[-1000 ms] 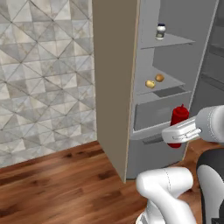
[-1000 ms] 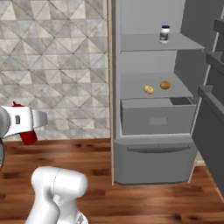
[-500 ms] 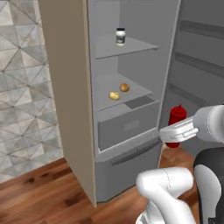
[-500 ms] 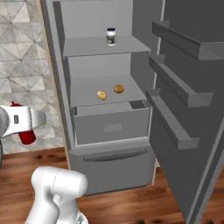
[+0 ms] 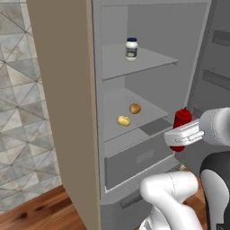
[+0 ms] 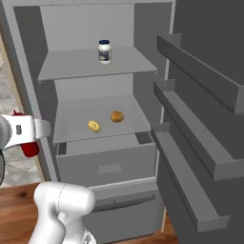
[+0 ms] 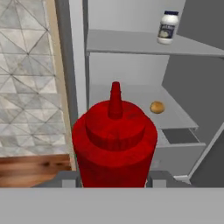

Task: Place the mayonnaise and ketchup from the counter to the top shelf of the fridge. If the existing items in the fridge are on the top shelf, move them to other shelves.

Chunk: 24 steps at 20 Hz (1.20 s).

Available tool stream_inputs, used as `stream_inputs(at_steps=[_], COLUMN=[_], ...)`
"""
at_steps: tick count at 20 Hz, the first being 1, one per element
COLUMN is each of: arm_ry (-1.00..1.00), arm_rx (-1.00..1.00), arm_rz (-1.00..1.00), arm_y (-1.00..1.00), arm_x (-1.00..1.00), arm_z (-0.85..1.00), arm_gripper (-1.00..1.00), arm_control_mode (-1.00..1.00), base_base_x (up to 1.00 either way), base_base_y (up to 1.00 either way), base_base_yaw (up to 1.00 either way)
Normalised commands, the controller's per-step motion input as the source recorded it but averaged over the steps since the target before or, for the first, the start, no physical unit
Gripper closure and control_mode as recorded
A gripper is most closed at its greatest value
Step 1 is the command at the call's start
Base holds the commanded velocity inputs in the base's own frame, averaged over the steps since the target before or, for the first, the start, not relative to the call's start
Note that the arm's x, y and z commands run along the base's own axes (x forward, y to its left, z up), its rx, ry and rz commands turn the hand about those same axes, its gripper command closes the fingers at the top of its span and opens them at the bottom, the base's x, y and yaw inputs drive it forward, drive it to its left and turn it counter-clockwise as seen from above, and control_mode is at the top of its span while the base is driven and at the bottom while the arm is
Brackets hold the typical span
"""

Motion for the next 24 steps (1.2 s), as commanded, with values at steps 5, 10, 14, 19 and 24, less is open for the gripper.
stream_inputs(at_steps=[5,10,14,19,24], arm_ry=[0.00,-0.03,-0.11,-0.07,-0.09], arm_rx=[0.00,0.00,0.00,0.00,0.01], arm_rz=[0.00,0.00,0.00,0.02,0.03], arm_y=[0.00,-0.08,0.00,0.00,0.00], arm_x=[0.00,0.22,0.49,0.63,0.62], arm_z=[0.00,0.40,0.81,0.79,0.41], arm_gripper=[1.00,1.00,1.00,1.00,1.00], arm_control_mode=[1.00,-1.00,-1.00,-1.00,-1.00], base_base_x=[0.89,0.21,0.00,0.00,0.00], base_base_y=[0.00,-0.05,0.00,0.00,0.00], base_base_yaw=[0.00,-0.01,0.00,0.00,0.00])
